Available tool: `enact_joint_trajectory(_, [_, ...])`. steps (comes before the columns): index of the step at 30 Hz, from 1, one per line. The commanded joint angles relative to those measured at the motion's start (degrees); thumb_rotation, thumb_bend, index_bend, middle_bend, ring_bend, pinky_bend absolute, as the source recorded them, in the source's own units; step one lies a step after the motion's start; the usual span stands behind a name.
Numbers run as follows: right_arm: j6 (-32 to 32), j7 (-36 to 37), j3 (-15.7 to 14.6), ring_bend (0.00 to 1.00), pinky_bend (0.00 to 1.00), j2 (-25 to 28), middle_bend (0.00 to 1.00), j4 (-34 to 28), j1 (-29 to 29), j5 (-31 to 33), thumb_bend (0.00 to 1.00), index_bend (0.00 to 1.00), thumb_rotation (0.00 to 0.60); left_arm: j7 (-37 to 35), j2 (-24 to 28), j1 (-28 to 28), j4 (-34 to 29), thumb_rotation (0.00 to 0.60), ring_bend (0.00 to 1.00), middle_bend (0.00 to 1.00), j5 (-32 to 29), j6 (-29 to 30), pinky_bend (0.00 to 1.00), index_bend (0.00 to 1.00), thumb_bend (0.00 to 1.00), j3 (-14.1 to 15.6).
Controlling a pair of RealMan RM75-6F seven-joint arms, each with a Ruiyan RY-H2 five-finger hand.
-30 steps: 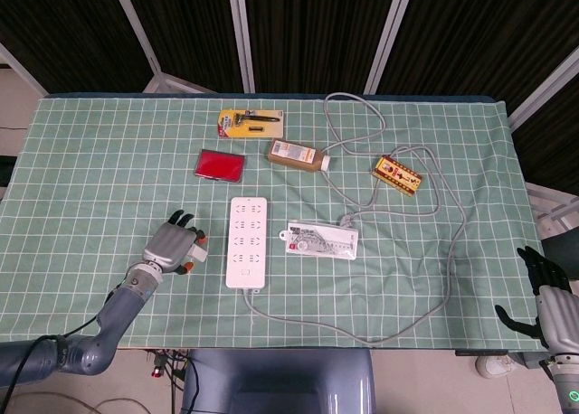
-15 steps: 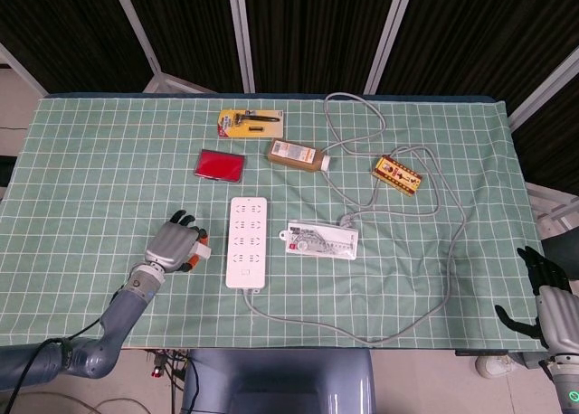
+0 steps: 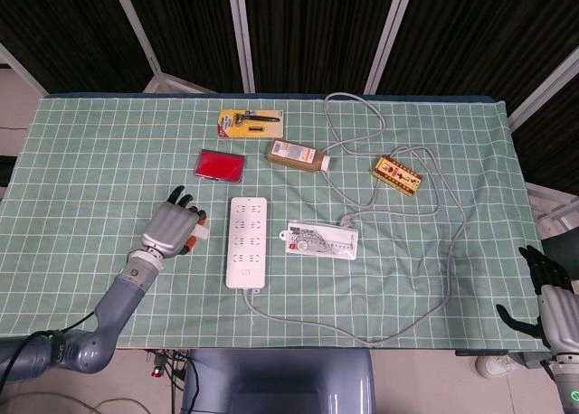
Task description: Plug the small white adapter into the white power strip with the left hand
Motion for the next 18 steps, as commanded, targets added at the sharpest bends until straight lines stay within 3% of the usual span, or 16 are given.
enact_joint_trajectory(1, [0.02, 0.07, 0.01, 0.0, 0.0, -0.03, 0.0, 0.14, 0.02, -0.09, 0.34, 0.0, 0.6, 5.46, 1.09, -3.56, -1.45, 0.6, 0.18, 0.69, -5.3, -0.1, 0.05, 0.66, 0.63, -1.36])
enact_joint_trajectory(8, [-0.37, 0.7, 0.01, 0.0, 0.0, 0.01, 0.0, 0.4, 0.15, -0.07, 0.34, 0.0, 0.6, 14.56, -2.01, -11.41, 1.75, 0.6, 0.2, 0.72, -15.95, -0.54, 0.05, 0.68, 0.66, -3.84])
enact_joint_trajectory(18, [-1.59, 2.23, 0.13, 0.0, 0.0, 0.48, 0.0, 0.21, 0.41, 0.82, 0.34, 0.0, 0.6, 23.96, -8.53, -20.96, 7.23, 0.6, 0.24, 0.77, -29.92, 0.0, 0.06, 0.71, 0.68, -5.06])
